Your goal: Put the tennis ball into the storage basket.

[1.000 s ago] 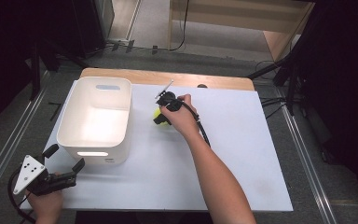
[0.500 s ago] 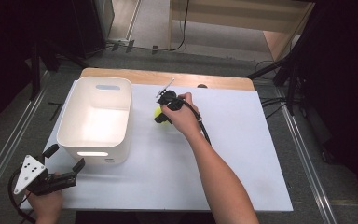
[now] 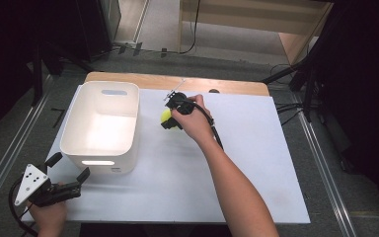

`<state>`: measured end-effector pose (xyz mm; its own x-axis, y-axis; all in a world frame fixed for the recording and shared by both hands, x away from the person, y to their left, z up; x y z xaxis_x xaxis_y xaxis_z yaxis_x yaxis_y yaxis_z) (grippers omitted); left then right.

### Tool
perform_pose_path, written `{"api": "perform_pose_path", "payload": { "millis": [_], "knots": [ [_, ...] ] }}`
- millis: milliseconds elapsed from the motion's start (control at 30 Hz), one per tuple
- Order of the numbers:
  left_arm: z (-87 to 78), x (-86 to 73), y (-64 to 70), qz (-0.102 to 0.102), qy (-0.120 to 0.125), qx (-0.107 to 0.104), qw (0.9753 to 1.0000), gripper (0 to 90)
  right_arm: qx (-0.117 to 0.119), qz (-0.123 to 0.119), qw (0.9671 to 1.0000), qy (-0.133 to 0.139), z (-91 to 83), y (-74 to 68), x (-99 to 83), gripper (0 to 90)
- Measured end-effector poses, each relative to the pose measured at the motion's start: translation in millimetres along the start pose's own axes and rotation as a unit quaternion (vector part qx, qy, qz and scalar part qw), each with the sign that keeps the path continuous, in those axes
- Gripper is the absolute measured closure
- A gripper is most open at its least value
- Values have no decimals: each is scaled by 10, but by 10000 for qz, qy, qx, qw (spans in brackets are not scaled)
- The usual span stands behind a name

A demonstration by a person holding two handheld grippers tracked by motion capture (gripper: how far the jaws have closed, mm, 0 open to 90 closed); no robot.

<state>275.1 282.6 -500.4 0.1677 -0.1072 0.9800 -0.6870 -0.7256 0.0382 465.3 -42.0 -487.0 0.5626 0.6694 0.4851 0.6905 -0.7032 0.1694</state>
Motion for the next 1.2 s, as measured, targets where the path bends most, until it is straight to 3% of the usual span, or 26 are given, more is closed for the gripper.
{"api": "perform_pose_path", "payload": {
  "millis": [567, 1200],
  "knots": [
    [2, 0, 0, 1, 1, 5, 10000, 0, 197, -126, 9993, 282, -245, -42, 106, 236],
    [2, 1, 2, -10, 14, 1, 10000, 0, 258, -260, 9980, 508, -490, -98, 237, 237]
  ]
}}
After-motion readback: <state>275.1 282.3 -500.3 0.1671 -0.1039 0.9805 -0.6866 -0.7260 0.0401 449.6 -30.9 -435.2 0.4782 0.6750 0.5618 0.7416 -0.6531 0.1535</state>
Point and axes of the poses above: each handheld gripper's, and its own axes: z roughly forward along the jaws, x roughly out of its top, y roughly to its right, the point moved 6 cm from there along z, roughly forward along the jaws, and after that the axes turned 14 degrees about -x, right-handed, at the moved point
